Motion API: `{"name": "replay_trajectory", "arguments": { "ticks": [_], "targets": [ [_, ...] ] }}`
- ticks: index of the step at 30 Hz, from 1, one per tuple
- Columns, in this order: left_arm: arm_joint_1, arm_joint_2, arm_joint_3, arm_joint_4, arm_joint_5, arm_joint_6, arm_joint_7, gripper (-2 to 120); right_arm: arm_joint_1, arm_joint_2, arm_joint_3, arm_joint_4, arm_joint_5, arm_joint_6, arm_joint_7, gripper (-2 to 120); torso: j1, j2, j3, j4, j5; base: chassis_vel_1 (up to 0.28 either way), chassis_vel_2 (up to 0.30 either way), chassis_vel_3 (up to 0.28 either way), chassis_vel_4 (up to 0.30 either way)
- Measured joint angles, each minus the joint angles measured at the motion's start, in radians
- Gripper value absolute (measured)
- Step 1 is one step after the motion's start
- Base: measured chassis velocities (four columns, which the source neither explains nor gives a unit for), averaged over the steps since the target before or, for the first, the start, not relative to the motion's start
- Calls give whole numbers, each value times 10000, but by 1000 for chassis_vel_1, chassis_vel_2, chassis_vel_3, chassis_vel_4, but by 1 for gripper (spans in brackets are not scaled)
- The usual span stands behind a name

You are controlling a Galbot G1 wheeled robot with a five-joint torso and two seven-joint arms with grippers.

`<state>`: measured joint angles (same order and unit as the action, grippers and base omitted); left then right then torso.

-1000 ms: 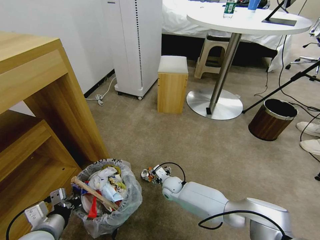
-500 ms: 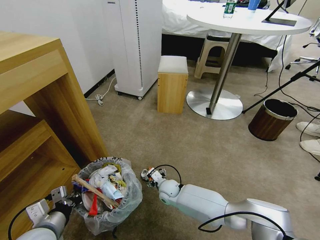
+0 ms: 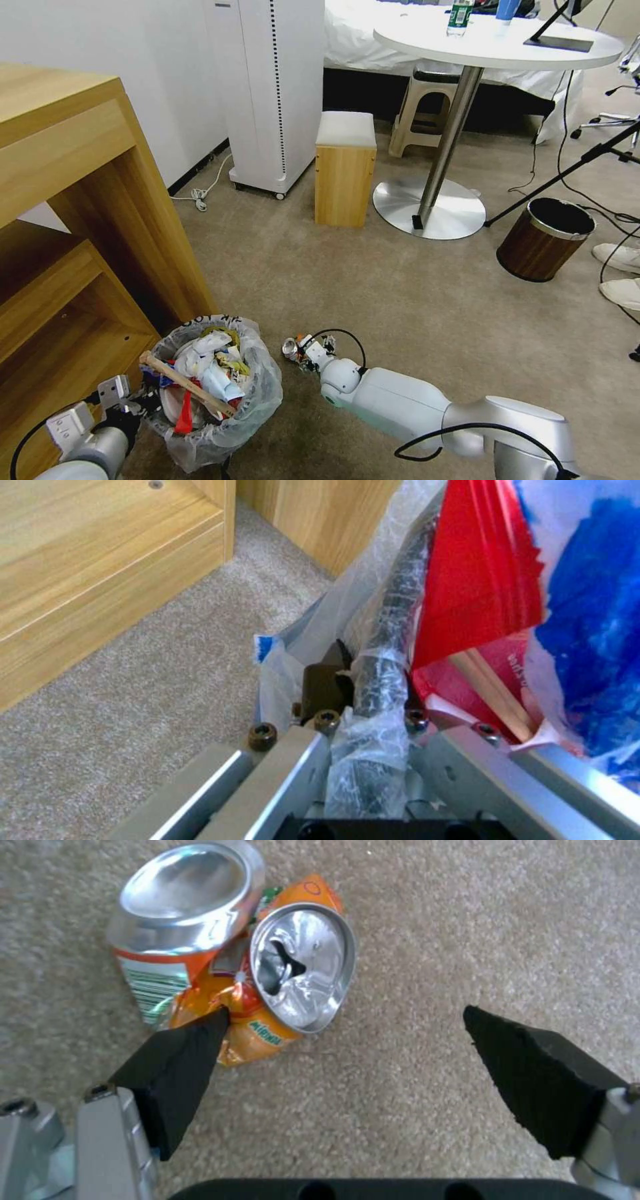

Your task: Pick up the trash bin and place the garbage on the floor into it.

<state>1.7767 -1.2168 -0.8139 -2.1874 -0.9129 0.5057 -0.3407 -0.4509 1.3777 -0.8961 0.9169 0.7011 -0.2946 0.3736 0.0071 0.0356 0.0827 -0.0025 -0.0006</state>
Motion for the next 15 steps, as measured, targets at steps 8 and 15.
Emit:
{"name": "replay_trajectory", "arguments": {
  "ticks": [8, 15],
  "targets": [
    [-24, -22, 21, 33, 5, -6, 9, 0, 4, 262, 6, -535, -294, 440, -208, 86, 0, 0, 0, 1, 0, 0, 0, 0, 0],
    [-77, -23, 44, 66, 7, -29, 12, 0, -44, 223, -1, -518, -445, 616, -226, 60, 0, 0, 0, 0, 0, 0, 0, 0, 0]
  ]
}}
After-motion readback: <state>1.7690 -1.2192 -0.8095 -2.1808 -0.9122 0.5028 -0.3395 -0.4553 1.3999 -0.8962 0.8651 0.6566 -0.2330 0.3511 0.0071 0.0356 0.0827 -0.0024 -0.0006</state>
